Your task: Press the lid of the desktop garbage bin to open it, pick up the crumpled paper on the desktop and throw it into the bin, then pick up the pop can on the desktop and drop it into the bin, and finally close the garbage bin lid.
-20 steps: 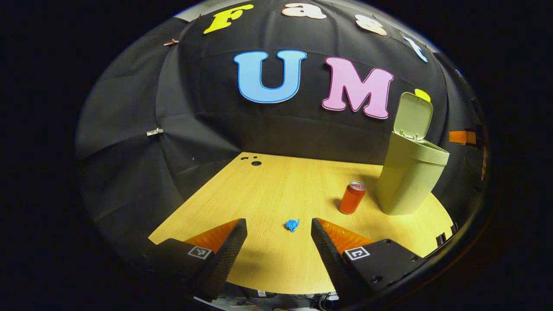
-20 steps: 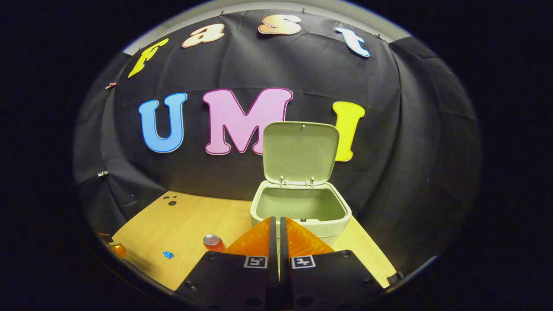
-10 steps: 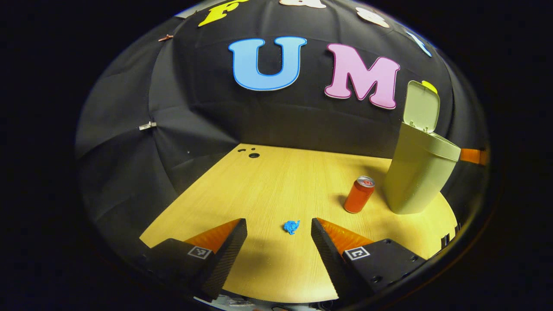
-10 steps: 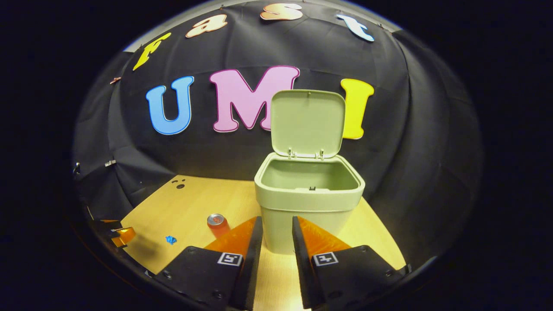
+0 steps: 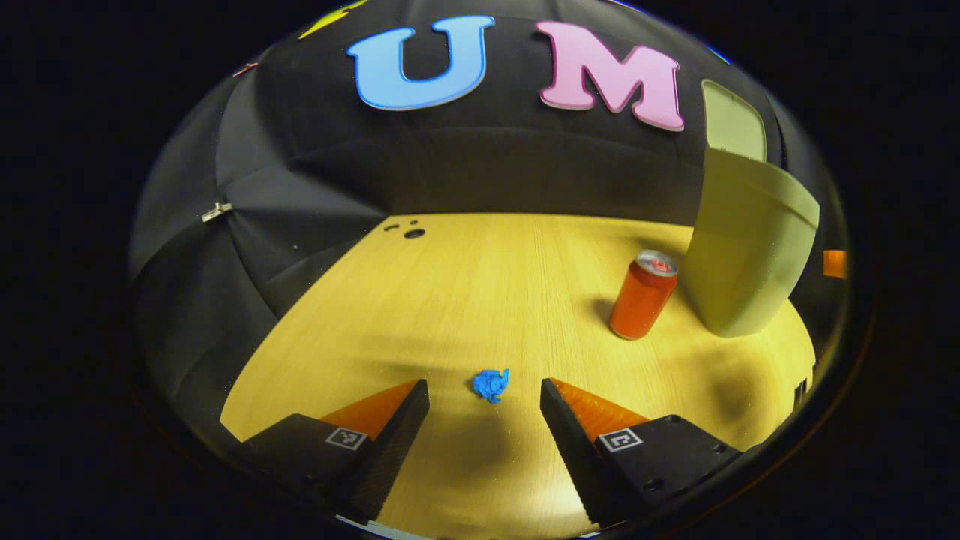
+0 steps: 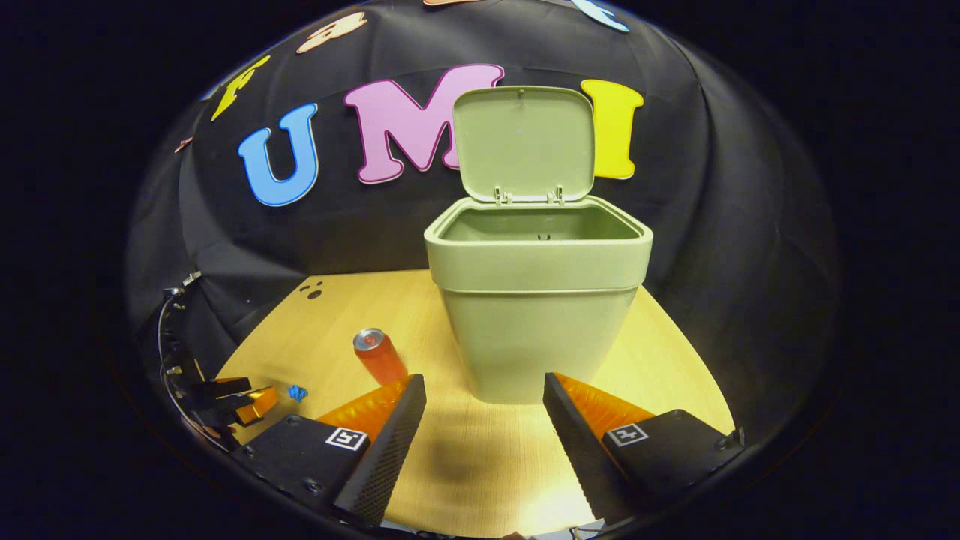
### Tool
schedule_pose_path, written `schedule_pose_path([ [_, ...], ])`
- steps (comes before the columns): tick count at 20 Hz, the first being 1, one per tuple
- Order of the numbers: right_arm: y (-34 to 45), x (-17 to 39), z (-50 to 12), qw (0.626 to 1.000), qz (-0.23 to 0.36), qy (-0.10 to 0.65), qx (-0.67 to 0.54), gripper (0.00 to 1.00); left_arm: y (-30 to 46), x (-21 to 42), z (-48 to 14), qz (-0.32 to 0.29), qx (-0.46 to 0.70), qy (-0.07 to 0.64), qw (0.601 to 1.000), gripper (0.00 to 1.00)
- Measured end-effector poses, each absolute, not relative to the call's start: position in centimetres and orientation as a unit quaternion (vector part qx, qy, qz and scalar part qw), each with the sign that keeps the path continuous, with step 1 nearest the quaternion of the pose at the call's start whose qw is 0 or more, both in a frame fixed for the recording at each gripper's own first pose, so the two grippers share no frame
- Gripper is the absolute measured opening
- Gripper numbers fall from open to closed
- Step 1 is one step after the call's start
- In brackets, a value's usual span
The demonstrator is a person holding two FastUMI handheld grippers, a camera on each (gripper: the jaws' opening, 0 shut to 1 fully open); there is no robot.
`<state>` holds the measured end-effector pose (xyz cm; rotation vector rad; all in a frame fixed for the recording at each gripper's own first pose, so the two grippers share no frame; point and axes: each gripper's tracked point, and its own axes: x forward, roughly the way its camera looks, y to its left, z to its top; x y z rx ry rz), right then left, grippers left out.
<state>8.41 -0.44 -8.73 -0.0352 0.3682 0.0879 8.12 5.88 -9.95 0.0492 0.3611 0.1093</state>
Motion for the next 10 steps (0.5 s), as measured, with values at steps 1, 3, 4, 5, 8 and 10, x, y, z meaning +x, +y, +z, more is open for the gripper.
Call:
schedule_pose_path([
  [1, -0.5, 8.4, -9.1, 0.981, 0.045, 0.188, -0.017, 0.99, 5.9, 8.2, -10.2, 0.053, 0.027, 0.188, 0.980, 0.95],
  [3, -0.6, 8.4, -10.0, 0.979, 0.049, 0.199, -0.018, 0.99, 5.6, 8.5, -11.0, 0.044, 0.023, 0.201, 0.978, 0.95],
  [4, -0.7, 8.4, -10.3, 0.977, 0.049, 0.204, -0.018, 0.99, 5.6, 8.7, -11.3, 0.045, 0.023, 0.207, 0.977, 0.95],
  [5, -0.6, 8.6, -10.8, 0.976, 0.052, 0.210, -0.019, 0.99, 5.7, 8.8, -11.6, 0.046, 0.025, 0.212, 0.976, 0.95],
  [8, -0.1, 8.8, -11.7, 0.973, 0.062, 0.223, -0.026, 0.99, 5.7, 9.5, -11.8, 0.047, 0.020, 0.210, 0.976, 1.00],
  [10, -0.1, 9.3, -11.9, 0.972, 0.067, 0.223, -0.035, 0.99, 6.1, 10.0, -12.4, 0.056, 0.025, 0.217, 0.974, 0.95],
])
